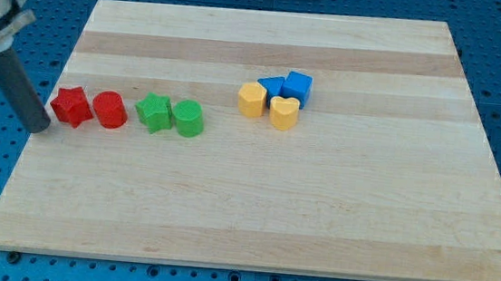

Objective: Move red blocks into the left of green star

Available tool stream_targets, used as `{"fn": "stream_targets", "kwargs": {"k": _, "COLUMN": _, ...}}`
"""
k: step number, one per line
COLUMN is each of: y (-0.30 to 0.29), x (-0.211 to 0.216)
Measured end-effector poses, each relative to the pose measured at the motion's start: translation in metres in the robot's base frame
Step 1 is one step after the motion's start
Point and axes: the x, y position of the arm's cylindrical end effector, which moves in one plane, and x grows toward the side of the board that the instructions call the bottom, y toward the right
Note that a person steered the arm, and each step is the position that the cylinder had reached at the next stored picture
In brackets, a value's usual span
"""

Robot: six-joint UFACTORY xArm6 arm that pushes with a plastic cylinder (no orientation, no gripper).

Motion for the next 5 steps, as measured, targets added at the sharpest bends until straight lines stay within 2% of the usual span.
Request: {"fn": "stream_targets", "kwargs": {"k": 5, "y": -0.001, "x": -0.041}}
